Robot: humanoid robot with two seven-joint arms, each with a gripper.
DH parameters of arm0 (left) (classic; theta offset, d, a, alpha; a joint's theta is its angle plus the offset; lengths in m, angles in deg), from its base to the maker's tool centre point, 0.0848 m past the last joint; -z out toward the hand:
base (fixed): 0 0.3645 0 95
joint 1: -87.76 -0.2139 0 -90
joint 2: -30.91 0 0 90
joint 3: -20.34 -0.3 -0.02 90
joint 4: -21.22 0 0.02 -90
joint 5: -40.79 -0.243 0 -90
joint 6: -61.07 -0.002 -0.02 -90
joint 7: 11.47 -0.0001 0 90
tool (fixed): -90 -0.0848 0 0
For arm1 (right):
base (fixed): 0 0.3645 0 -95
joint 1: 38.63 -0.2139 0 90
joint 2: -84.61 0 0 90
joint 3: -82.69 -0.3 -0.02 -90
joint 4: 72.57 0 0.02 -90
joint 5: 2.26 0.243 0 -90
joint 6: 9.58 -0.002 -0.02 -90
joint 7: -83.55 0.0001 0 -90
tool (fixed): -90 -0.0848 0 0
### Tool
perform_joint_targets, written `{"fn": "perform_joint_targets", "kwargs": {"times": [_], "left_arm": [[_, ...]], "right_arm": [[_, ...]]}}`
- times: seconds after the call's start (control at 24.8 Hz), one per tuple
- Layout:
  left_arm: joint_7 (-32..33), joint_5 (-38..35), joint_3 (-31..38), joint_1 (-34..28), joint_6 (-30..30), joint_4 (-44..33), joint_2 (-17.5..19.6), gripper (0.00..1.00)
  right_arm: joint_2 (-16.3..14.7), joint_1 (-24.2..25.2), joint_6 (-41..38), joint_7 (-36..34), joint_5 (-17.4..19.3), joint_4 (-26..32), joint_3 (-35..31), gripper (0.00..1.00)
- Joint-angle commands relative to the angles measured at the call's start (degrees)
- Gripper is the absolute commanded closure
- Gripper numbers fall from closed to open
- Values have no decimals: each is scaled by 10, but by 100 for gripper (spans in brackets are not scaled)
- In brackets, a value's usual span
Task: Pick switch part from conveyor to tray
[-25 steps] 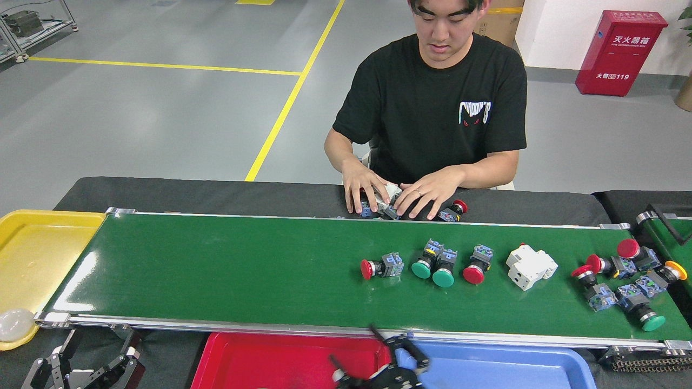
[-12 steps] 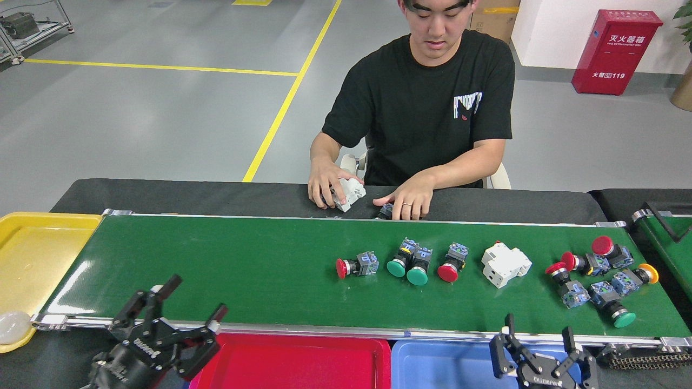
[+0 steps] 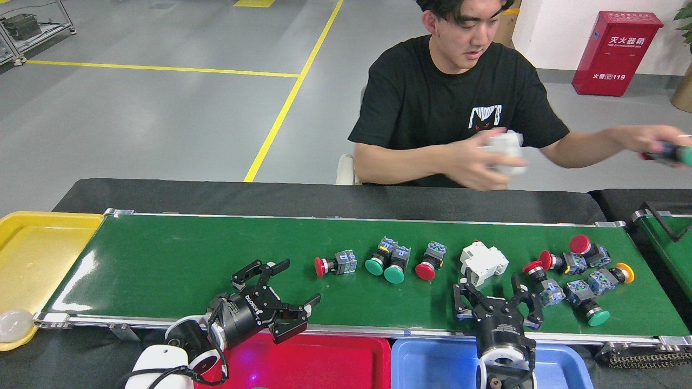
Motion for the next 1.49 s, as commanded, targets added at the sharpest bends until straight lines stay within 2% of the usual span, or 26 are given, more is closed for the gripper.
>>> {"fn": "perform_joint_targets", "kwargs": {"times": [0.0,0.16,0.36,0.4,0.44,0.48,0.56,0.6,0.64,0.68,0.77,0.81,0.89,0.97,1.13,1.25,1.33,1.37,1.45], "left_arm": [[-2,-6,-1,24,-15,15,-9,0],[-4,-8,-2,58,-25,70,-13,0],[-6,-9,-5,93,-30,130,-13,0],[-6,-9,-6,93,-31,132,-14,1],[-6,-9,-8,92,-32,134,-14,1],[-7,-9,-13,93,-33,135,-13,2],[-7,-9,-15,93,-40,141,-13,4],[-7,-8,-17,93,-54,150,-14,12],[-7,-9,-18,96,-65,160,-17,20],[-7,-9,-18,100,-70,174,-21,26],[-7,-8,-18,107,-67,195,-22,55],[-7,-7,-18,107,-67,200,-23,75],[-7,-3,-16,107,-67,203,-22,91],[-8,1,-11,107,-67,197,-23,95],[-17,13,-11,81,-61,144,-18,99],[-16,22,-8,30,-10,47,1,99],[-15,26,9,-23,27,-24,37,99],[-15,31,16,-45,37,-49,47,99],[-13,49,23,-90,37,-99,72,98]], "right_arm": [[5,-18,4,0,0,-10,1,6],[7,-50,5,-1,4,-47,0,5],[17,-118,3,-2,4,-145,1,7],[21,-126,1,-2,3,-158,4,12],[23,-133,0,-2,2,-170,11,25],[22,-136,-1,-2,3,-177,22,45],[21,-136,-2,-2,3,-178,40,70],[20,-136,-3,-3,4,-178,47,85],[20,-136,-3,-4,5,-177,50,94],[20,-135,-3,-5,6,-175,51,99],[20,-135,-8,-6,6,-160,51,99],[18,-129,-13,-9,6,-142,51,99],[16,-101,-41,-24,5,-73,55,99],[6,-52,-88,-28,5,19,58,99],[-57,73,-201,-28,7,200,56,98],[-85,189,-327,-31,34,277,23,93],[-87,247,-423,-48,57,279,-16,89],[-88,263,-458,-56,63,279,-37,81],[-87,304,-529,-60,72,279,-90,34]]}}
